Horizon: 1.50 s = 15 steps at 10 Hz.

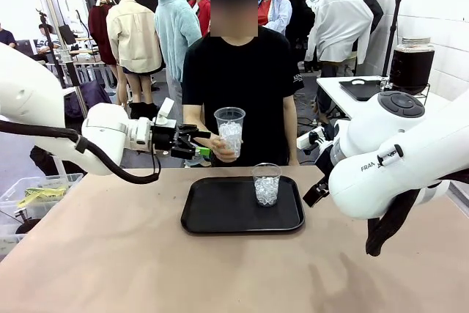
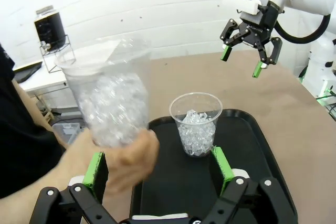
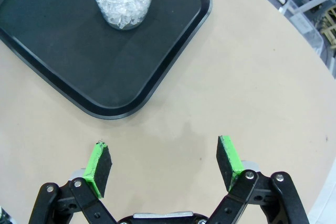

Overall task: Pour the drink into the iced cup.
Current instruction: Pick up the iced cup indicated by the human and present it to them.

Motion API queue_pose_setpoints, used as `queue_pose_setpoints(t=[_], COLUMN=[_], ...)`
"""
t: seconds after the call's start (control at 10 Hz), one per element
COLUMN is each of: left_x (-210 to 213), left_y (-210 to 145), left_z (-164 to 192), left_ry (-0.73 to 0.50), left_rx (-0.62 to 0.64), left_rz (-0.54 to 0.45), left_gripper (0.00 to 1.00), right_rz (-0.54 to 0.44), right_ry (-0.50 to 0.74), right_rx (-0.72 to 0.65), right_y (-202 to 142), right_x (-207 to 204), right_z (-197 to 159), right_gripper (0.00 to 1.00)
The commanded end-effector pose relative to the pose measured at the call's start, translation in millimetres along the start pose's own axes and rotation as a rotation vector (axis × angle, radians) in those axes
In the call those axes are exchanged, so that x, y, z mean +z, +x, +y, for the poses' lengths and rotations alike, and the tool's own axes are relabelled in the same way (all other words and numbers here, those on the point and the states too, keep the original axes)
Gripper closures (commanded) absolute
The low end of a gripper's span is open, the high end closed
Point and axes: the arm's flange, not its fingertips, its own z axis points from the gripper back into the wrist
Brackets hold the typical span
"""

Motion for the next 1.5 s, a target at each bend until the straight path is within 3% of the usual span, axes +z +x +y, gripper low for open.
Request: queue_pose_setpoints(t=[0.0,0.9,1.4], left_x=[27,56,53], left_y=[4,5,3], left_z=[-19,-94,-82], left_ry=[0.036,0.017,0.005], left_rx=[0.018,0.018,0.038], left_rz=[-0.001,0.000,0.021], left_gripper=[0.00,0.00,0.00], right_rz=[0.000,0.000,0.000], right_ry=[0.001,0.001,0.001], right_rx=[0.000,0.000,0.000], right_y=[0,0,0], right_x=[0,0,0], right_z=[0,0,0], right_gripper=[0.00,0.00,0.00])
